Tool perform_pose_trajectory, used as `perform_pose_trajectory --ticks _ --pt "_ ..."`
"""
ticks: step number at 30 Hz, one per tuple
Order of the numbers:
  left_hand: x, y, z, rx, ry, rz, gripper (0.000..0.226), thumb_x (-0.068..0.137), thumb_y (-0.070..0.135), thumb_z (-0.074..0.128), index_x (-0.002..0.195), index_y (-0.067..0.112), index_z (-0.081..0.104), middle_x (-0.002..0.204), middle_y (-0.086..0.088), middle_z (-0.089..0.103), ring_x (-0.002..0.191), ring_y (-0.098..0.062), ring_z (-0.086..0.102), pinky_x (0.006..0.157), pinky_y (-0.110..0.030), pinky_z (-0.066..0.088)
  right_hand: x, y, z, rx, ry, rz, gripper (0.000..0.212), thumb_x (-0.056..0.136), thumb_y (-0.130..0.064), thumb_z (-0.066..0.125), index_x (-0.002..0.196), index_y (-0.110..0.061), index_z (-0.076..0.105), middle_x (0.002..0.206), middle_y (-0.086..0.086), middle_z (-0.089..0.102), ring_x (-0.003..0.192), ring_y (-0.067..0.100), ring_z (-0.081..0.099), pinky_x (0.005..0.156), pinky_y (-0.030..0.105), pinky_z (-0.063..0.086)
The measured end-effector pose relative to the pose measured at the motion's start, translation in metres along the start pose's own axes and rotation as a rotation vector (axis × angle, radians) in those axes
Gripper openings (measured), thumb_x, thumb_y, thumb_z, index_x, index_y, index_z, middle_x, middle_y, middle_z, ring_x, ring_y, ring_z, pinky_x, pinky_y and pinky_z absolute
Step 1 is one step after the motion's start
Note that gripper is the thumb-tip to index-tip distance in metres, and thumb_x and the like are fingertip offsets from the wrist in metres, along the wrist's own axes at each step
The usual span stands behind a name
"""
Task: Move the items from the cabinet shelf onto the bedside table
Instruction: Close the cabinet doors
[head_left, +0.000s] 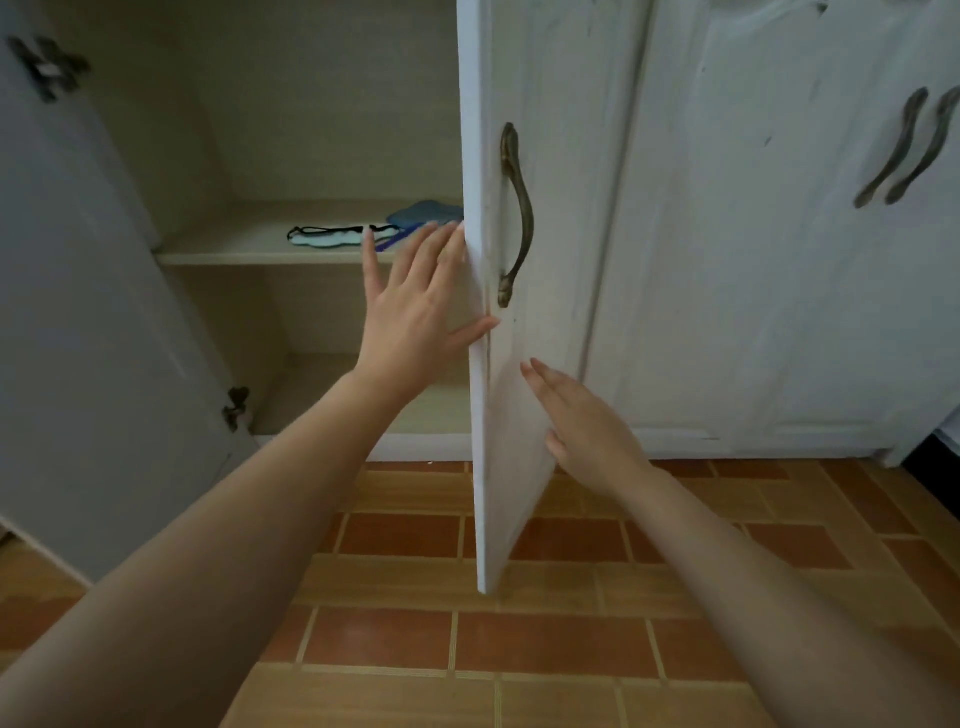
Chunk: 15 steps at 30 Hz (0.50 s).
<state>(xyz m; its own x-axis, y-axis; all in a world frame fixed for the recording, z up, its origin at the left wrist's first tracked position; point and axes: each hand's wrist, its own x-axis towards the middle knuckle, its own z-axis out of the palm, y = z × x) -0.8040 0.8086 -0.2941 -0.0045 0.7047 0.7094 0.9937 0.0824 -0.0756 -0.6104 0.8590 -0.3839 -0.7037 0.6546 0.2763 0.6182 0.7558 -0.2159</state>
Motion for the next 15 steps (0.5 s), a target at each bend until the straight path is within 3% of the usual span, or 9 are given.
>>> perform_pose_trajectory --ticks 6,15 --pt "0.001 -0.041 0.015 -0.008 -0.041 -0.132 0.075 0.088 0.044 0.053 0.146 0.01 0.02 0.134 -0.009 0.051 0.133 -0.026 0.038 0.115 -0.049 0.0 0.038 -0.009 0.015 -0.067 -0.048 -0.028 0.074 0.09 -0.009 0.043 0.147 -0.024 -0.003 0.157 -0.005 -0.007 0.144 0.016 0.001 0.117 0.035 0.014" --pt "0.014 -0.093 0.053 -0.114 -0.045 -0.213 0.083 0.088 0.029 0.06 0.148 0.012 0.005 0.136 -0.007 0.048 0.133 -0.023 0.037 0.115 -0.045 0.003 0.106 -0.02 0.044 -0.127 -0.094 -0.015 0.078 0.089 -0.007 0.04 0.146 -0.025 -0.011 0.156 -0.004 -0.015 0.144 0.019 -0.009 0.117 0.036 0.008"
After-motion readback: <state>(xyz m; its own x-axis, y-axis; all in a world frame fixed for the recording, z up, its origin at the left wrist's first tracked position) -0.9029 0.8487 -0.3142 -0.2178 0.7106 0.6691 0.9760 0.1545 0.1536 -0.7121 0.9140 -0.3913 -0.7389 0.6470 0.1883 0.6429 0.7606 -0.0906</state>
